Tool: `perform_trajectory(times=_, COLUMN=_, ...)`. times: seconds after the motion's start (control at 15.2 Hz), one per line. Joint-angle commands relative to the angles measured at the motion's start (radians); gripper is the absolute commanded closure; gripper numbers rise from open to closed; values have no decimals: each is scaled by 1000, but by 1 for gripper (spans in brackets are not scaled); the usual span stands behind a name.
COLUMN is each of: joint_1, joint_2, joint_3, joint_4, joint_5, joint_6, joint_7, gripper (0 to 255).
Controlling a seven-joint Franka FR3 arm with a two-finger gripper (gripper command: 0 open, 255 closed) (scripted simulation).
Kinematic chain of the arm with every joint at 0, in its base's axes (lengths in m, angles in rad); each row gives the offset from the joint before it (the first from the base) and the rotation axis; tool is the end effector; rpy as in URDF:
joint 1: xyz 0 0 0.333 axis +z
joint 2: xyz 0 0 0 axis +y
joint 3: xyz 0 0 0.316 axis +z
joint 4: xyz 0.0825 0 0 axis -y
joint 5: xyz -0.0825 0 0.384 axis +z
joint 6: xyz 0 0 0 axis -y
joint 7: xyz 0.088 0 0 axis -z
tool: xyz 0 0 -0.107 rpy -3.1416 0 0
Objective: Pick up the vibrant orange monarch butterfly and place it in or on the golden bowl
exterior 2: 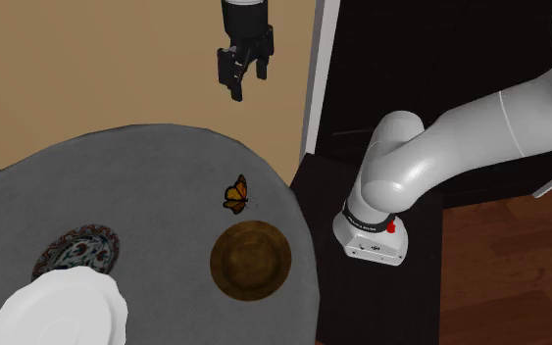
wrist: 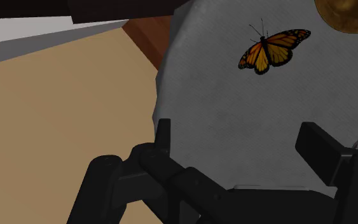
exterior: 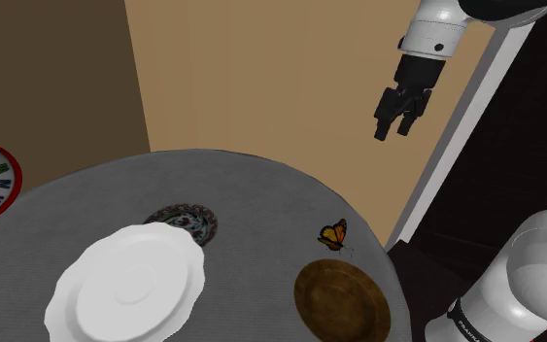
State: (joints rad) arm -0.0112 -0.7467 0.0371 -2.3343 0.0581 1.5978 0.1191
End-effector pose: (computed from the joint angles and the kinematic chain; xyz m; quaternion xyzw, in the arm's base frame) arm 0.3202 0.0177 0.5907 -0.9985 0.0521 -0.0038 0.0167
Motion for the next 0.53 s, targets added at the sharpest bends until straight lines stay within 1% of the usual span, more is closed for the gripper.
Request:
perform_trajectory(times=0.0, joint_1=0, joint_2=0, joint_3=0, joint_4=0, joint_5=0, joint_6=0, joint_7=0, gripper=0)
perform_trajectory(times=0.26, joint_1=-13, joint_2=-102, joint_3=90, joint_4=-176, joint_5=47, joint_6=126, joint_7=165, gripper=0)
perform_trajectory(times=0.46, joint_1=-15, joint_2=-157, joint_3=170, joint_4=-289, joint_5=93, joint_6=223, joint_7=293, gripper=0)
